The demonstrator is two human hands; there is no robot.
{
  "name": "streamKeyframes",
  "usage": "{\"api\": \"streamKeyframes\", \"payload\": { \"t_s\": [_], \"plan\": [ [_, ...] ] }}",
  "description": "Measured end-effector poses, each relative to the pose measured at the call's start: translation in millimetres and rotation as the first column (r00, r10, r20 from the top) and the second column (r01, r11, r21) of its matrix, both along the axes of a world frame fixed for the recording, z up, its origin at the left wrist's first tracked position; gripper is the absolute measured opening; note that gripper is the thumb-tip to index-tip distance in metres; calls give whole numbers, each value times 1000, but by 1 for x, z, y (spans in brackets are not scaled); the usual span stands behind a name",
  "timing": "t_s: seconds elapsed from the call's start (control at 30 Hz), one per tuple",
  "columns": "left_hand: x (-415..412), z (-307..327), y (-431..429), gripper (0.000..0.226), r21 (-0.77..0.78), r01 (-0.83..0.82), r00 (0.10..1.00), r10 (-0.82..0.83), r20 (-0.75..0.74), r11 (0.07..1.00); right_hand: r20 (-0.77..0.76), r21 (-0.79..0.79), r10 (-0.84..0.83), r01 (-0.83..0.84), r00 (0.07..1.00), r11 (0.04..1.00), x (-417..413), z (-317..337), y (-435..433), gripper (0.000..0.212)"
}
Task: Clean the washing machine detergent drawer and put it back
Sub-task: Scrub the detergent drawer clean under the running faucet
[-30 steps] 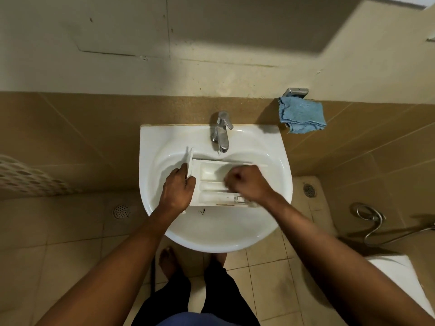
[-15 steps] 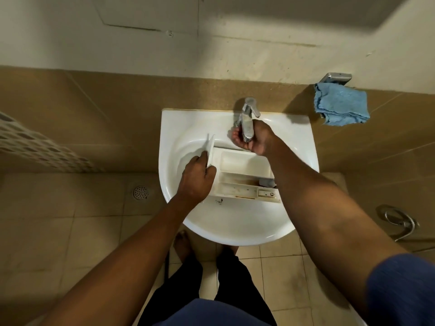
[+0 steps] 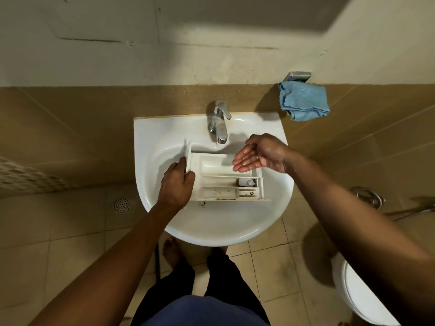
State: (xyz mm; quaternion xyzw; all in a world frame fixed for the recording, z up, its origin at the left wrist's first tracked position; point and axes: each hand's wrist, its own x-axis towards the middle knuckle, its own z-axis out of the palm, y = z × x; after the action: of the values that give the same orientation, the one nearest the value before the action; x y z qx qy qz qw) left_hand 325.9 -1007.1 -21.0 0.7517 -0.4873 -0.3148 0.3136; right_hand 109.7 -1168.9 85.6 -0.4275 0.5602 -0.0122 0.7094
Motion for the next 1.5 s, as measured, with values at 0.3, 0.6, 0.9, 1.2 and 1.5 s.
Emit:
{"api": "streamKeyframes", "payload": {
  "t_s": [0.3, 0.6, 0.9, 1.2, 1.5],
  "plan": [
    [-9, 6, 5, 75, 28, -29, 999, 27, 43, 999, -241, -179, 256, -302, 936, 936, -1, -13, 39, 44],
    [-11, 20, 19, 74, -12, -74, 991, 75, 113, 997, -212, -414, -229, 125, 950, 901, -36, -27, 8, 40],
    [-9, 27, 24, 83, -43, -107, 985, 112, 128, 993, -345, -537, -251, 29, 904, 843, -30, -48, 26, 29],
    [-6, 31, 25, 81, -55, -119, 984, 125, 125, 991, -134, -520, -462, 334, 877, 786, -15, -42, 25, 28],
    [-3, 43, 15, 75, 25, -183, 974, 177, 139, 983, -33, -446, -365, 313, 930, 838, 30, -33, 2, 25]
  ]
}}
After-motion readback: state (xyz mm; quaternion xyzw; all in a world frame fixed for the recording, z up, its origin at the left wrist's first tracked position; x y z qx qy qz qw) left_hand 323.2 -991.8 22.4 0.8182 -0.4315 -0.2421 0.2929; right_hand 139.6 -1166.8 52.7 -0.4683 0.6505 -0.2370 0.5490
